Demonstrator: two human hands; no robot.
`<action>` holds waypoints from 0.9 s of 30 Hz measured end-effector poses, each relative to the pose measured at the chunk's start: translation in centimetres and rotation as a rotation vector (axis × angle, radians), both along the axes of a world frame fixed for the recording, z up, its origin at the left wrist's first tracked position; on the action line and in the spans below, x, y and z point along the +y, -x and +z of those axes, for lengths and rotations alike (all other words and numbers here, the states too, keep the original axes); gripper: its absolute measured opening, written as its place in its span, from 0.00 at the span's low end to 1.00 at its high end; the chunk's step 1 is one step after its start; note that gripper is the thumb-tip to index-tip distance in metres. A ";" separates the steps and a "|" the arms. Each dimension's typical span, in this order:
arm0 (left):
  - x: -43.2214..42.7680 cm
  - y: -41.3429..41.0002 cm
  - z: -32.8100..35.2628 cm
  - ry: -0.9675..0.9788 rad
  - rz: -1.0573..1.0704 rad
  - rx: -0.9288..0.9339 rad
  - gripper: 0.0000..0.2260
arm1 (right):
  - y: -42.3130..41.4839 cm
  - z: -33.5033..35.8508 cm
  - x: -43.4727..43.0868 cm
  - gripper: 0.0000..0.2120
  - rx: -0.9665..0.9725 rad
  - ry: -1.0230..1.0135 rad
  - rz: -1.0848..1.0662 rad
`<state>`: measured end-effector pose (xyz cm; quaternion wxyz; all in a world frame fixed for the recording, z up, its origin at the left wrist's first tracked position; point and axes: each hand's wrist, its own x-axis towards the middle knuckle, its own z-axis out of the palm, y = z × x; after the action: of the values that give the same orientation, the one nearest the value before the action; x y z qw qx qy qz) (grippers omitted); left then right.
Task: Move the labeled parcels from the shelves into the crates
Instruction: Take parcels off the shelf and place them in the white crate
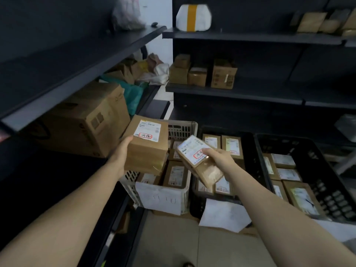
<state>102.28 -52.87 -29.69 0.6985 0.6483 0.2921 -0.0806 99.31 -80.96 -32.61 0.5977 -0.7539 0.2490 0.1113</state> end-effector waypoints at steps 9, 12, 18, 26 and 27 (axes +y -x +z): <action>-0.5 -13.6 -7.7 -0.465 -0.126 -0.148 0.21 | -16.8 -8.5 4.2 0.33 0.180 0.347 0.629; 0.0 -15.5 -10.0 -0.560 -0.243 -0.107 0.25 | -19.3 -11.5 6.6 0.32 0.286 0.354 0.750; 0.0 -17.2 -15.4 -0.533 -0.249 -0.035 0.27 | -20.5 -17.4 8.2 0.27 0.284 0.421 0.600; 0.2 -17.8 -19.4 -0.293 -0.011 -0.154 0.21 | -21.4 -20.2 9.5 0.32 0.358 0.235 -0.007; 0.2 -18.0 -19.6 -0.269 -0.018 -0.166 0.21 | -21.3 -20.5 9.6 0.33 0.344 0.197 -0.076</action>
<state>120.24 -52.69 -49.26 0.6262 0.7431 0.2358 0.0070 120.62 -71.33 -53.07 0.4735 -0.7686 0.3854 0.1912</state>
